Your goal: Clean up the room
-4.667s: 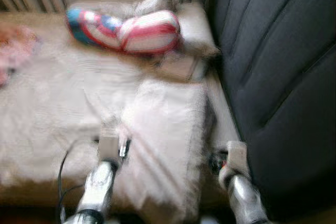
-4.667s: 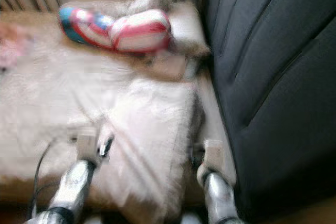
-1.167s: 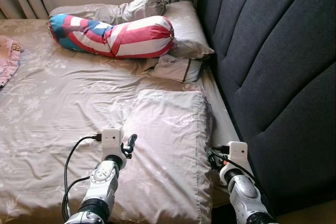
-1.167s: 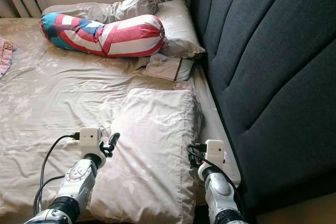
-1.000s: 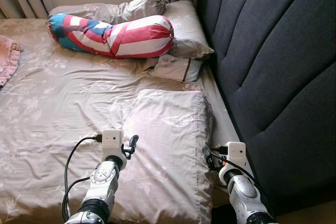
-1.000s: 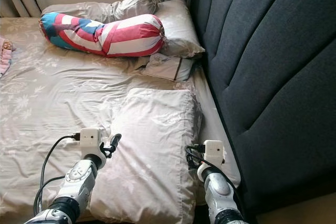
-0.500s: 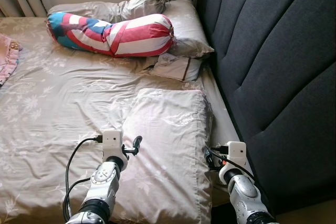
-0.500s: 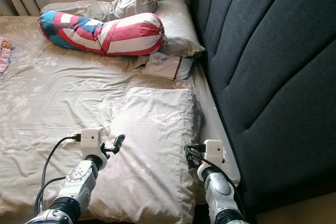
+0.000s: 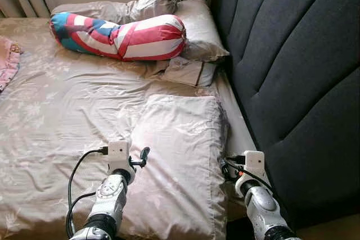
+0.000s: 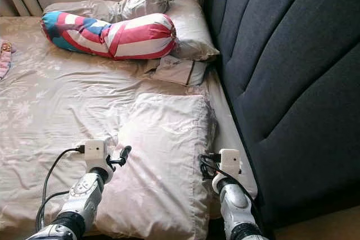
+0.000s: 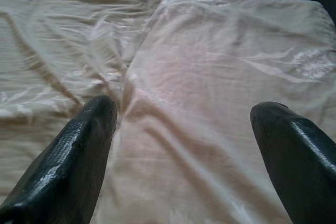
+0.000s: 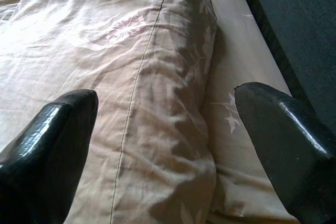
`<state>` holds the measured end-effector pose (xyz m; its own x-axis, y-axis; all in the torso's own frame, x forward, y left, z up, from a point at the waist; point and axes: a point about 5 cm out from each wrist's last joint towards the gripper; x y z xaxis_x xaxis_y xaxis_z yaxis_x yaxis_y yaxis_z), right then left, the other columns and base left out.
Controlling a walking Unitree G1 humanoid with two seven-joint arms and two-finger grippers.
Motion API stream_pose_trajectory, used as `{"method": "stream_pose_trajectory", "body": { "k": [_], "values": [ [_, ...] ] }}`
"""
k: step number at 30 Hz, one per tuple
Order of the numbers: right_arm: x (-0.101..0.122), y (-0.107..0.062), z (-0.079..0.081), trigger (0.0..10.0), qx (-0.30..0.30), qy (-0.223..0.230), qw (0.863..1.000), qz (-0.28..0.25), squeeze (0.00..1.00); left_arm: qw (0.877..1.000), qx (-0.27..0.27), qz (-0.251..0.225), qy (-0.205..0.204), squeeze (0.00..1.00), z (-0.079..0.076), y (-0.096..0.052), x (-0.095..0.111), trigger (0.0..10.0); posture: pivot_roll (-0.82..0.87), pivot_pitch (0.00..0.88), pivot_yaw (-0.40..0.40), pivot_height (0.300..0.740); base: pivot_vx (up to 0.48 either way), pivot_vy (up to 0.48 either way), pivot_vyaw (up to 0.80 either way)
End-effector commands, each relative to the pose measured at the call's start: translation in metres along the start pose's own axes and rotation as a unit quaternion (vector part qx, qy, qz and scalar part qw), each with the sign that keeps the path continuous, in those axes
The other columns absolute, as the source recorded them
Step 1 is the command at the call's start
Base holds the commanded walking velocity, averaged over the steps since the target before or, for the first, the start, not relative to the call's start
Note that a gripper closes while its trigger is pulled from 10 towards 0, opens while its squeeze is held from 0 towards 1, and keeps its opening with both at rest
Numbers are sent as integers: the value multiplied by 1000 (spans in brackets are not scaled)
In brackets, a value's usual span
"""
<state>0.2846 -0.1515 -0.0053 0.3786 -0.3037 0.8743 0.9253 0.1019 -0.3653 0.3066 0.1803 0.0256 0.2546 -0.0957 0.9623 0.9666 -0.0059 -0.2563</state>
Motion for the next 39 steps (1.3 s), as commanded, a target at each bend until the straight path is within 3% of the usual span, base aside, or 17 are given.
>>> {"method": "stream_pose_trajectory", "body": {
  "k": [1, 7, 20, 23, 26, 39],
  "values": [
    [0, 0, -4, 10000, -7, -9, 1000, 5, 0, 1000, 2, 7, -2, 0, 0, 0, -2, 10000, -160, 96, -86, 706, 0, 0, 0],
    [1, -2, -5, 10000, -6, 8, 1000, -11, 0, 1000, 4, 7, 0, 0, 0, -1, -2, 10000, -159, 103, -86, 691, 0, 0, 0],
    [-2, -3, -5, 10000, -7, -2, 1000, -1, 0, 1000, 5, 8, 4, 0, 2, -1, -3, 10000, -158, 111, -88, 691, 0, 0, 0],
    [-6, -2, -4, 10000, -10, -11, 1000, 21, 0, 1000, 5, 9, 6, 0, 2, -1, -3, 10000, -158, 110, -87, 686, 0, 0, 0],
    [-4, -2, -3, 10000, -4, -9, 1000, 11, 0, 1000, 5, 8, 7, 0, 2, -1, -3, 10000, -158, 110, -88, 666, 0, 0, 0],
    [-2, -2, -3, 10000, -3, -1, 1000, -2, 0, 1000, 4, 9, 8, 0, 1, -1, -3, 10000, -158, 110, -89, 666, 0, 0, 0]
  ]
}}
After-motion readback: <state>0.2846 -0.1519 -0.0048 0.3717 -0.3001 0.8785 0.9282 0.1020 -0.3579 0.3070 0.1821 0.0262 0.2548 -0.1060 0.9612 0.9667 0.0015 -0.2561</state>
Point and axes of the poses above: a point about 5 cm out from each wrist's last joint towards the gripper, its own y axis pointing out of the wrist towards the gripper, its own x axis along the axis of the wrist's last joint, z = x × y, and after that the axes turned 10 degrees about y, right-handed
